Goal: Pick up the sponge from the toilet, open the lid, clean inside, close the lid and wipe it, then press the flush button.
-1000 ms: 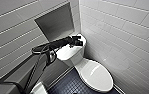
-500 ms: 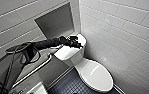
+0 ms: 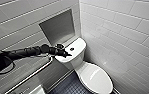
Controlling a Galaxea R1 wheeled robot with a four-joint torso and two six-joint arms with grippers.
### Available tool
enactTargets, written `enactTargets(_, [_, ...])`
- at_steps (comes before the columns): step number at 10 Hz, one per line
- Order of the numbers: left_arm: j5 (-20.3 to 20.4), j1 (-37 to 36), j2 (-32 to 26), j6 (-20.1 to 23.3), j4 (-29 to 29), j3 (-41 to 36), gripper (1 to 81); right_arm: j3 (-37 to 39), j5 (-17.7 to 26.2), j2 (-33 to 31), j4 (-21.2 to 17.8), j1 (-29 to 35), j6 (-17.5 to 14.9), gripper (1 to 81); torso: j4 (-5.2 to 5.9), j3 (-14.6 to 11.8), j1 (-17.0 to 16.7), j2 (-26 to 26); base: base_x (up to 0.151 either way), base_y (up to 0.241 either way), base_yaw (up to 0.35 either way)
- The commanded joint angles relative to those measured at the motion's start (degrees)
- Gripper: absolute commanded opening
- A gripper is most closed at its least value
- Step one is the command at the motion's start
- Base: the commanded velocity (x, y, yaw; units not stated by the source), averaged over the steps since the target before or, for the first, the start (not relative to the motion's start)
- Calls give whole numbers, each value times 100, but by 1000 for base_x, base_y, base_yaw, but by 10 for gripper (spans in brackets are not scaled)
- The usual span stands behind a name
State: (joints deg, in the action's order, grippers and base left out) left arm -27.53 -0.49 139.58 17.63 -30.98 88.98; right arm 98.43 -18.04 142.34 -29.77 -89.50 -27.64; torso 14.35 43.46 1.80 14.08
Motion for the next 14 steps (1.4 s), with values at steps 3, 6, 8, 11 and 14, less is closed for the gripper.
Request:
enactTargets(3, [-218,1334,-1643,-14,557,-1532,10,-123,591,-54,112,-3,-23,10,0,-471,0,0,0,0,0])
enactTargets(6, [729,3565,-1907,30,1330,-1620,10,148,600,34,112,173,-23,10,0,-474,-11,7,0,0,0])
enactTargets(8, [1186,4832,-1724,30,1726,-1498,10,342,601,122,120,191,-14,10,0,-472,-13,7,0,0,0])
enactTargets(11, [2101,6556,-732,65,2060,-367,10,422,600,131,129,200,-5,10,0,-474,-17,9,0,0,0])
enactTargets(14, [2550,7584,324,83,2131,1058,10,606,609,201,129,191,-14,10,0,-478,-19,13,0,0,0])
